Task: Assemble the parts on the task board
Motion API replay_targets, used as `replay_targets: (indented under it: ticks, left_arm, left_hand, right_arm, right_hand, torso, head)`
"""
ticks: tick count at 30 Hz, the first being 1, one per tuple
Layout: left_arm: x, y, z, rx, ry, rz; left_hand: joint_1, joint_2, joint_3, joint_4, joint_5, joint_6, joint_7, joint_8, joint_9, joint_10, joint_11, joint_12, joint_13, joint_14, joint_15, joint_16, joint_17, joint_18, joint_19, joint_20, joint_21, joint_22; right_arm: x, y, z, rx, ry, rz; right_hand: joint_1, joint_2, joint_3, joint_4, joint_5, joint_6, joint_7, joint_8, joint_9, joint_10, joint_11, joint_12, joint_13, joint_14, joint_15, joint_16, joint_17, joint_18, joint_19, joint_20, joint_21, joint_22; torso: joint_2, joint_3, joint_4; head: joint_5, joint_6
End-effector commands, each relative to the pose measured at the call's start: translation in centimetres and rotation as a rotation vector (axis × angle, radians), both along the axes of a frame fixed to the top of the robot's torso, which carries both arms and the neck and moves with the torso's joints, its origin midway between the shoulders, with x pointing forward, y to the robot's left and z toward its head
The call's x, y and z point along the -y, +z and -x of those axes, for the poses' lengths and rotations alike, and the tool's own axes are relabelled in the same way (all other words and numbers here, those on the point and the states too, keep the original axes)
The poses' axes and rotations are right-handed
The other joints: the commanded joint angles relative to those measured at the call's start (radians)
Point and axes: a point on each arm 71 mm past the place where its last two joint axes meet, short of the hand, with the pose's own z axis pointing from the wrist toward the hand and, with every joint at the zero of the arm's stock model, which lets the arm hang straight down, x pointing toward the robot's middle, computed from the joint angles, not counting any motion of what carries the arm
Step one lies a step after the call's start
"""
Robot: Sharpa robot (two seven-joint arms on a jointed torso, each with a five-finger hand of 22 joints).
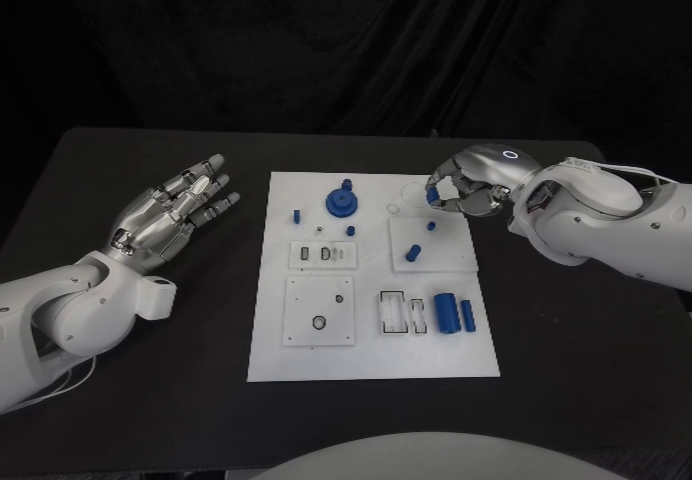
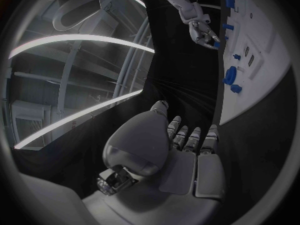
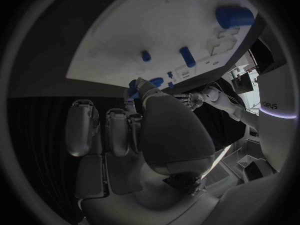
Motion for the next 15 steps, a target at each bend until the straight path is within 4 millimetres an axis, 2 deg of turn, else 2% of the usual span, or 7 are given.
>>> replay_targets:
  ticks: [1, 4, 5, 7, 10, 13, 15]
  left_arm:
    - [0.2, 0.1, 0.0, 0.007, -0.008, 0.018]
    - [0.3, 0.1, 0.0, 0.006, -0.009, 0.018]
    - [0.3, 0.1, 0.0, 0.006, -0.009, 0.017]
    - [0.3, 0.1, 0.0, 0.006, -0.01, 0.017]
    - [0.3, 0.1, 0.0, 0.005, -0.01, 0.016]
    - [0.4, 0.1, 0.0, 0.004, -0.011, 0.016]
    - [0.4, 0.1, 0.0, 0.004, -0.011, 0.016]
  left_hand:
    - [0.009, 0.001, 0.006, 0.001, 0.005, -0.005, 0.0, -0.002, 0.001, -0.003, 0.003, -0.006, -0.001, -0.002, 0.006, 0.0, -0.001, 0.01, 0.003, 0.007, -0.001, 0.0]
    - [0.009, 0.001, 0.006, 0.001, 0.005, -0.005, 0.0, -0.002, 0.001, -0.003, 0.003, -0.006, -0.001, -0.002, 0.006, 0.0, -0.001, 0.01, 0.003, 0.007, -0.001, 0.0]
    - [0.009, 0.001, 0.006, 0.001, 0.005, -0.005, 0.0, -0.002, 0.001, -0.003, 0.003, -0.006, -0.001, -0.002, 0.006, 0.0, -0.001, 0.01, 0.003, 0.007, -0.001, 0.0]
    - [0.009, 0.001, 0.006, 0.001, 0.005, -0.005, 0.0, -0.002, 0.001, -0.003, 0.003, -0.006, -0.001, -0.002, 0.006, 0.0, -0.001, 0.01, 0.003, 0.007, -0.001, 0.0]
    - [0.009, 0.001, 0.006, 0.001, 0.005, -0.005, 0.0, -0.002, 0.001, -0.003, 0.003, -0.006, -0.001, -0.002, 0.006, 0.0, -0.001, 0.01, 0.003, 0.007, -0.001, 0.0]
    - [0.009, 0.001, 0.006, 0.001, 0.005, -0.005, 0.0, -0.002, 0.001, -0.003, 0.003, -0.006, -0.001, -0.002, 0.006, 0.0, -0.001, 0.01, 0.003, 0.007, -0.001, 0.0]
    - [0.009, 0.001, 0.006, 0.001, 0.005, -0.005, 0.0, -0.002, 0.001, -0.003, 0.003, -0.006, -0.001, -0.002, 0.006, 0.0, -0.001, 0.01, 0.003, 0.007, -0.001, 0.0]
  right_arm:
    - [-2.7, 1.3, 0.8, 0.034, 0.075, -0.033]
    - [-5.2, 1.6, 1.2, 0.022, 0.144, -0.035]
    - [-5.6, 1.7, 1.3, 0.018, 0.154, -0.033]
    - [-7.7, 1.5, 1.4, -0.008, 0.208, -0.022]
    - [-9.3, 0.9, 1.4, -0.039, 0.246, -0.007]
    - [-11.0, -0.2, 1.4, -0.08, 0.279, 0.007]
    - [-11.9, -1.0, 1.3, -0.102, 0.291, 0.013]
  right_hand:
    - [0.003, 0.0, -0.002, -0.002, 0.003, 0.004, 0.003, 0.003, 0.003, 0.104, 0.0, 0.003, 0.263, 0.074, -0.007, 0.0, 0.174, 0.005, 0.0, -0.002, -0.006, 0.138]
    - [0.003, 0.001, -0.001, -0.002, 0.004, 0.005, 0.003, 0.003, 0.004, 0.104, 0.0, 0.003, 0.263, 0.074, -0.006, 0.002, 0.175, 0.005, 0.0, -0.002, -0.006, 0.138]
    - [0.003, 0.001, -0.001, -0.003, 0.004, 0.006, 0.003, 0.004, 0.005, 0.104, 0.0, 0.003, 0.263, 0.075, -0.006, 0.003, 0.176, 0.005, 0.0, -0.002, -0.006, 0.138]
    - [0.004, 0.002, 0.0, -0.004, 0.005, 0.007, 0.004, 0.004, 0.006, 0.104, 0.001, 0.003, 0.263, 0.075, -0.006, 0.002, 0.176, 0.006, -0.001, -0.002, -0.009, 0.137]
    - [0.005, 0.002, 0.001, -0.006, 0.008, 0.008, 0.005, 0.005, 0.008, 0.104, 0.003, 0.003, 0.263, 0.074, -0.005, 0.0, 0.174, 0.007, -0.003, -0.002, -0.014, 0.134]
    - [0.004, 0.001, 0.001, -0.008, 0.011, 0.008, 0.007, 0.005, 0.01, 0.104, 0.006, 0.003, 0.263, 0.074, -0.003, -0.001, 0.173, 0.008, -0.006, -0.001, -0.019, 0.132]
    - [0.004, 0.0, 0.001, -0.01, 0.013, 0.007, 0.009, 0.004, 0.012, 0.104, 0.009, 0.003, 0.263, 0.074, -0.002, -0.002, 0.171, 0.009, -0.008, 0.0, -0.024, 0.129]
  torso:
    - [0.0, 0.0004, -0.0018]
    - [-0.001, -0.0016, -0.0009]
    - [-0.001, -0.0018, -0.0007]
    - [0.0, -0.0015, 0.0009]
    - [-0.001, -0.0009, 0.0003]
    - [-0.001, -0.0021, 0.0035]
    - [0.0, -0.0013, 0.001]
  head:
    - [0.004, 0.0]
    - [0.011, -0.001]
    - [0.011, -0.001]
    - [0.015, -0.002]
    - [0.019, -0.005]
    - [0.021, -0.004]
    - [0.027, -0.004]
